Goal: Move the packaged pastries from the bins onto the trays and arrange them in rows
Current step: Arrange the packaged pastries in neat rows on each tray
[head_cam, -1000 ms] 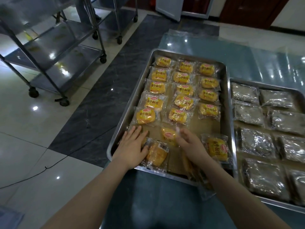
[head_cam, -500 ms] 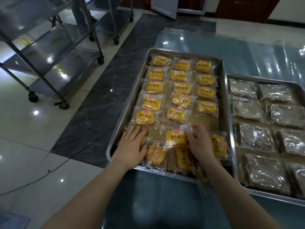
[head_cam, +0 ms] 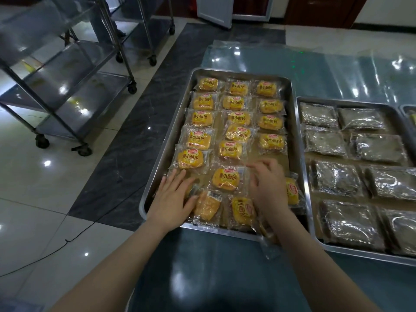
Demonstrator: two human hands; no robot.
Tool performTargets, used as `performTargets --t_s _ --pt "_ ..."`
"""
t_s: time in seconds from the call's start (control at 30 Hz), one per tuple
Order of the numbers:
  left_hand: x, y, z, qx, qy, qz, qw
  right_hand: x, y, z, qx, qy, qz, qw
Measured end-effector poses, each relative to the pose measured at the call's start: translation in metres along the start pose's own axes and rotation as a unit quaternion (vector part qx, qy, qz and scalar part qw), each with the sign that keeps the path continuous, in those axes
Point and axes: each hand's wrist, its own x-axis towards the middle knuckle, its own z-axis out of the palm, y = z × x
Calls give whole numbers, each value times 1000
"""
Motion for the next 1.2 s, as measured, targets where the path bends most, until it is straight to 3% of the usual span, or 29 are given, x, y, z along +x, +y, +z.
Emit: performTargets --t_s 0.1,0.27,0.47,0.6,0.8,0.87,0.97,1.03,1.2 --pt "1 3 -3 -10 3 12 1000 -8 28 -26 -60 -1 42 997" --pt "7 12 -11 -18 9 23 1000 -26 61 -54 -117 -130 65 983" --pt "28 43 -11 -9 -1 58 998 -18 63 -55 -185 -143 53 971" --pt "35 53 -1 -10 -29 75 997 1 56 -54 -156 -171 55 971" --pt "54 64 10 -1 -51 86 995 20 56 -62 -87 -62 32 994" --pt "67 68 11 4 -48 88 995 19 51 -60 -132 -78 76 985" --pt "91 74 13 42 -49 108 992 13 44 -51 -301 -165 125 931" --pt "107 76 14 80 -61 124 987 12 43 -44 -336 -149 86 926" --pt "134 74 21 100 -124 82 984 25 51 -34 -286 -130 -28 949"
